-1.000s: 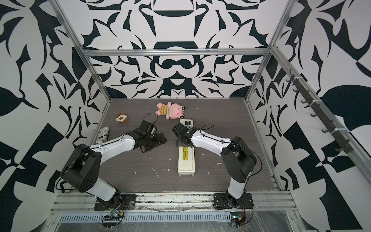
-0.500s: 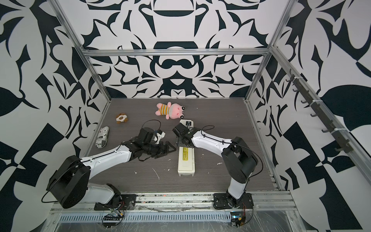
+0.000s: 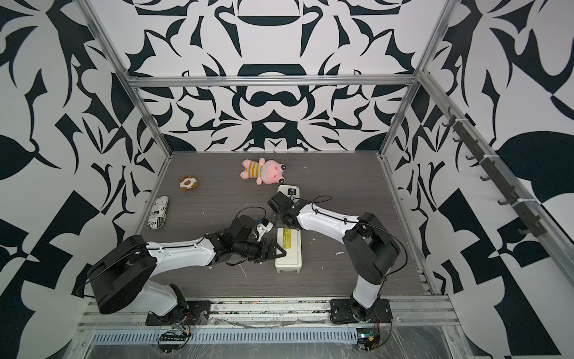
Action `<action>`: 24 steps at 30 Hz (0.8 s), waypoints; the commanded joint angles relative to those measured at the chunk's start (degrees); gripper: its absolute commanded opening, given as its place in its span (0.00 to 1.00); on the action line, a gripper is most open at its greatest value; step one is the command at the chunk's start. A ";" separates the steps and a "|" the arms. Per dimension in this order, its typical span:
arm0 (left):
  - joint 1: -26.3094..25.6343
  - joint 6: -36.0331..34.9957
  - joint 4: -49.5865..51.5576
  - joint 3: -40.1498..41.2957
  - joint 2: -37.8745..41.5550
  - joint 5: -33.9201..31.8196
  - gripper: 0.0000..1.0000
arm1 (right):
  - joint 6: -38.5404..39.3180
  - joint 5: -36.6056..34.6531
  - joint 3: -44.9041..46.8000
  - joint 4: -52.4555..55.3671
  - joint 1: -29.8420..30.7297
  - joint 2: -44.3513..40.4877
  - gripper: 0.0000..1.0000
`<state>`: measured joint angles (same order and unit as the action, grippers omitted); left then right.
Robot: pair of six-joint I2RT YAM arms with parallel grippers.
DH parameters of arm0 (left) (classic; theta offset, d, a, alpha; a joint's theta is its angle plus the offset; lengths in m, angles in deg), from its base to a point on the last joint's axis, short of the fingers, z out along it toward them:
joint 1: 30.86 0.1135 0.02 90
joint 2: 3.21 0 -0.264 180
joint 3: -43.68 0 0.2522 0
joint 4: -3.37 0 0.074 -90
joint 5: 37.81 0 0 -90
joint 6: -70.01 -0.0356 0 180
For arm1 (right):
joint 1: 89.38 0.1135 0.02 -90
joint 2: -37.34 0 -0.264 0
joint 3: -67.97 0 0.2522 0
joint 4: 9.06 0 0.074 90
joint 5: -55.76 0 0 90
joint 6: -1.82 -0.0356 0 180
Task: Put plastic wrap rolls into dispensers
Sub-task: Close the lid on the plastic wrap cutting box.
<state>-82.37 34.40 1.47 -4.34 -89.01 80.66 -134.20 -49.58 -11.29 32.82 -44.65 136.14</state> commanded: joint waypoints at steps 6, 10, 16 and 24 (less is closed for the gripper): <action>-1.40 2.45 0.84 3.93 -4.59 -5.02 0.67 | -2.60 -3.06 6.45 -1.94 3.22 -3.77 0.90; -1.40 1.70 3.51 3.60 -5.18 -5.36 0.65 | -6.52 -6.87 12.25 -7.05 3.83 -6.57 0.88; -1.36 0.80 4.28 4.58 -6.91 -4.52 0.65 | -7.16 -10.11 9.04 -1.22 4.92 -4.76 0.88; -1.32 2.68 0.83 6.96 -10.24 -4.61 0.59 | -6.07 -14.11 -0.83 8.06 6.58 5.86 0.92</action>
<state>-82.82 37.62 -9.00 -2.27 -93.25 80.58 -138.64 -62.63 -8.89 34.31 -39.51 137.35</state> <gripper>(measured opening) 0.602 0.917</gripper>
